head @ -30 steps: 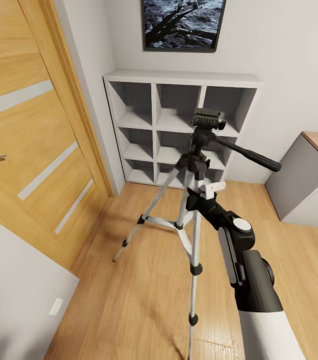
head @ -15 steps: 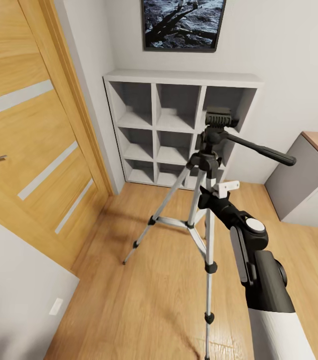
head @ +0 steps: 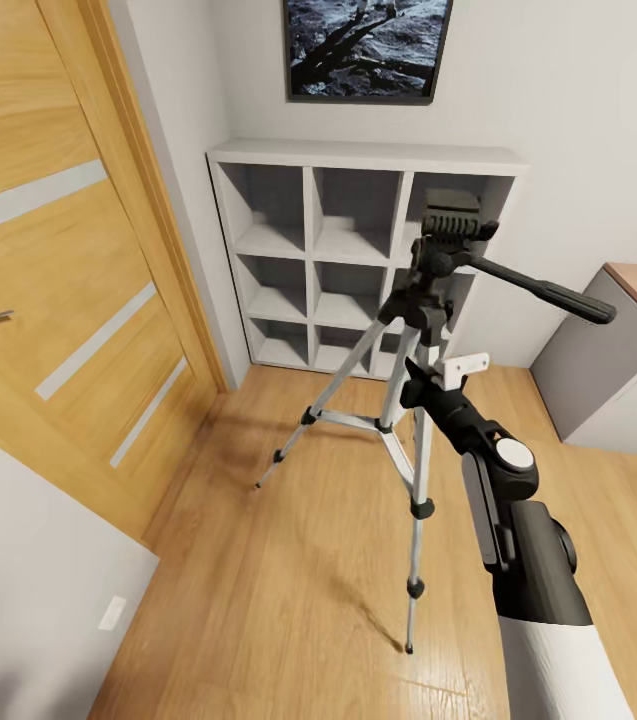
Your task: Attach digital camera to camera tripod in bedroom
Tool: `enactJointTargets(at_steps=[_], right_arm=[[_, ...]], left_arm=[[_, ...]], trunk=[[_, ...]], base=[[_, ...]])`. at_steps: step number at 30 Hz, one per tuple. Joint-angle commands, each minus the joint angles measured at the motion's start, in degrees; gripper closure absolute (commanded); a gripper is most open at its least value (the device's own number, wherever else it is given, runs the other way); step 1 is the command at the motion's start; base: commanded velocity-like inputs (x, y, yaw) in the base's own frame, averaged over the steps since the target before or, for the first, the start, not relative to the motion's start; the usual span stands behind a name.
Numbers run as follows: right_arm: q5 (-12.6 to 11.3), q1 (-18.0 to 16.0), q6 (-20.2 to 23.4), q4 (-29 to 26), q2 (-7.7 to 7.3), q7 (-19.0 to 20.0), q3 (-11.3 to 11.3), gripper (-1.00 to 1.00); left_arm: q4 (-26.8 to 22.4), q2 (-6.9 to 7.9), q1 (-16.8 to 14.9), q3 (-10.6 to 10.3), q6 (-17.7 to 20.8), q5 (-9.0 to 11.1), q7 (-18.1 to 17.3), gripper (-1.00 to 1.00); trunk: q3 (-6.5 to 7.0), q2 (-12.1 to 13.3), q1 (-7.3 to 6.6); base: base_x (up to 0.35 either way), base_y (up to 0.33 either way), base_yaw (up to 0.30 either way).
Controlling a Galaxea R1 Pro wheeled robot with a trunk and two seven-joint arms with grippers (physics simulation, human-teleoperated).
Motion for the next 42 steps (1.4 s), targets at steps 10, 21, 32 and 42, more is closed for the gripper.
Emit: enactJointTargets(at_steps=[10, 21, 32, 42], right_arm=[[0.29, -0.04, -0.72, -0.07, -0.11, 0.63, 0.45, 1.00], [0.29, -0.04, -0.69, -0.07, -0.77, 0.66, 0.33, 1.00], [0.31, -0.04, -0.37, -0.07, -0.96, 0.91, 0.35, 1.00], [0.38, -0.04, -0.02, -0.05, -1.80, 0.94, 0.17, 1.00]], left_arm=[[0.02, 0.02, -0.04, -0.48, 0.02, 0.46, -0.31, 1.00], [0.02, -0.13, -0.03, -0.48, 0.02, 0.46, -0.31, 1.00], [0.02, -0.16, -0.03, -0.48, 0.02, 0.46, -0.31, 1.00], [0.02, -0.16, -0.03, -0.48, 0.02, 0.46, -0.31, 1.00]], trunk=[[-0.09, -0.10, 0.02], [-0.09, -0.10, 0.02], [-0.09, -0.10, 0.02], [-0.09, -0.10, 0.02]], base=[[0.000, 0.000, 0.000], [0.000, -0.134, 0.000], [0.000, -0.275, 0.000], [0.000, -0.282, 0.000]])
